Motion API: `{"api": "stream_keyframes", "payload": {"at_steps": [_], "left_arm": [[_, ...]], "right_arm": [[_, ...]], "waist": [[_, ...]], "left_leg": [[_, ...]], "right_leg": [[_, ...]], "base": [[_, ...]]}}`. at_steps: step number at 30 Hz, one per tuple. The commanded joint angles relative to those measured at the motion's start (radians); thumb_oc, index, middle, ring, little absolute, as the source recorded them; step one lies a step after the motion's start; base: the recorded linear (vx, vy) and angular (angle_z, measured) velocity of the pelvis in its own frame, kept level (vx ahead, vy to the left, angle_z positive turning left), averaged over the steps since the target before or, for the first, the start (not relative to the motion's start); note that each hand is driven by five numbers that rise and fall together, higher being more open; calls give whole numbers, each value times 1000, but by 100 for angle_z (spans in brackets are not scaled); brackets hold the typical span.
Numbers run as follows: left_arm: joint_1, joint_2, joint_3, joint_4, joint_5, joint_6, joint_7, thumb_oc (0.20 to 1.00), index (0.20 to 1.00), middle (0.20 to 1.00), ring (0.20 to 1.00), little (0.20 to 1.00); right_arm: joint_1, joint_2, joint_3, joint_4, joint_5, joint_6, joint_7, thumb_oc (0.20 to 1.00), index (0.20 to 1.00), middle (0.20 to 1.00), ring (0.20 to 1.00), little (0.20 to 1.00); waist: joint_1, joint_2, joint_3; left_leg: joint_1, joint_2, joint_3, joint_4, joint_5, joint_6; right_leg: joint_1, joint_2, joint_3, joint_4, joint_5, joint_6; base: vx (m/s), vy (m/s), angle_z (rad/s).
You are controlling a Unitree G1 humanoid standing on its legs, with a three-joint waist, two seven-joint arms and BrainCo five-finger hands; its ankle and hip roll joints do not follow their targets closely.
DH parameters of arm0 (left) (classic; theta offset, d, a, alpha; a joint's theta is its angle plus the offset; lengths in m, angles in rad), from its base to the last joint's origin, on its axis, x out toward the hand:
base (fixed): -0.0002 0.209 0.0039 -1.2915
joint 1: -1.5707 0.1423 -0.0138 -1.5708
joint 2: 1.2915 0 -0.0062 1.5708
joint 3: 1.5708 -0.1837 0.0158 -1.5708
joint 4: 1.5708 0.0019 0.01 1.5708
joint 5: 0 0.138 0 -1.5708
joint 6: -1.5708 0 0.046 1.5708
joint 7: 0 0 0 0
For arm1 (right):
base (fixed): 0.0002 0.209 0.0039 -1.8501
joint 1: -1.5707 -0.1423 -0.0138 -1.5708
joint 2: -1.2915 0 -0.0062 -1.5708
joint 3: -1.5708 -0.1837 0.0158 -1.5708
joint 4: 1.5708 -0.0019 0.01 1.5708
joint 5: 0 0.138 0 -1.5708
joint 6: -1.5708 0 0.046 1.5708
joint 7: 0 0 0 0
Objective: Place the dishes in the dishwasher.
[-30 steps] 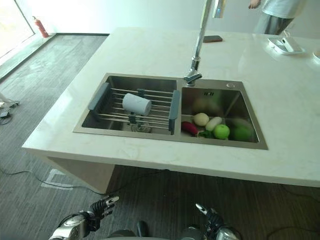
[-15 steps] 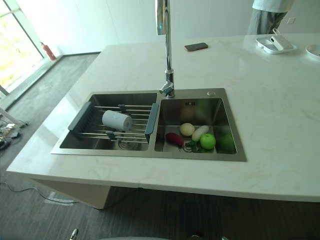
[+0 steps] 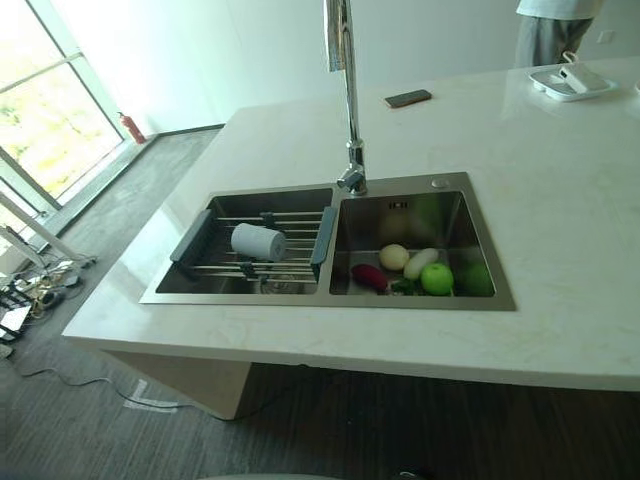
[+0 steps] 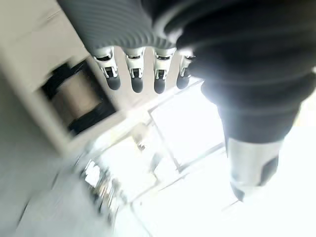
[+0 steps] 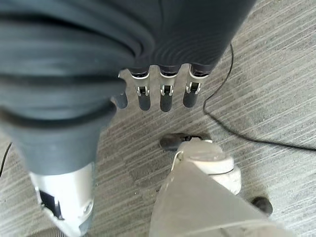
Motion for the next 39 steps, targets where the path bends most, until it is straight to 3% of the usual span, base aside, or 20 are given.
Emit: {"api": "stream_keyframes", "payload": {"at_steps": [1,3,6,10,15,21,30,31,39], "left_arm": [[-54,162,63,-40,189,9,47,1000,1000,1000,1000,1000],[-73,281,55,-84,199,0,15,1000,1000,1000,1000,1000],[-130,350,16,-127,211,-54,-28,1000,1000,1000,1000,1000],[-218,375,-85,-209,268,-94,-90,1000,1000,1000,1000,1000],[-339,351,-246,-340,355,-75,-145,1000,1000,1000,1000,1000],[-428,304,-364,-398,436,-74,-148,1000,1000,1000,1000,1000],[-595,216,-535,-386,487,-53,-109,1000,1000,1000,1000,1000],[-649,198,-597,-371,510,-49,-103,1000,1000,1000,1000,1000],[-827,190,-780,-312,563,-18,-103,1000,1000,1000,1000,1000]], "right_arm": [[-59,68,-21,27,32,-31,28,1000,1000,1000,1000,1000],[-50,62,-12,30,11,-26,40,1000,1000,1000,1000,1000],[-45,53,-8,37,-14,-16,46,1000,1000,1000,1000,1000],[-37,45,-9,51,-33,-14,56,1000,1000,1000,1000,1000],[-28,37,-7,44,-50,-15,72,1000,1000,1000,1000,1000],[-30,22,-2,18,-56,-31,102,1000,1000,1000,1000,1000],[-117,-15,42,-25,-33,-56,131,1000,1000,1000,1000,1000],[-140,-25,61,-29,-27,-57,127,1000,1000,1000,1000,1000],[-181,-55,91,-51,4,-69,148,1000,1000,1000,1000,1000]], "waist": [[-1,-80,47],[-14,-74,43],[-28,-70,41],[-43,-71,41],[-66,-79,50],[-89,-87,75],[-105,-91,178],[-109,-91,201],[-120,-99,261]], "left_leg": [[1,-42,-26,41,-113,20],[5,-45,-19,32,-111,20],[9,-47,-8,23,-111,18],[10,-51,2,17,-111,17],[3,-57,19,4,-111,21],[-42,-63,39,6,-112,30],[-174,-73,32,47,-100,39],[-199,-73,30,52,-90,36],[-268,-67,24,72,-68,28]], "right_leg": [[133,1,27,-162,-10,86],[131,5,41,-167,-9,89],[134,9,50,-178,-7,91],[132,10,59,-184,-3,94],[108,6,75,-183,7,105],[36,-7,91,-172,27,121],[-99,-14,136,-139,45,122],[-117,-10,147,-139,47,118],[-186,-3,169,-121,57,115]], "base": [[56,-1,9],[68,0,1],[69,7,-7],[77,5,-5],[84,16,-10],[9,37,-18],[-134,59,-12],[-87,46,-27],[-50,32,-10]]}}
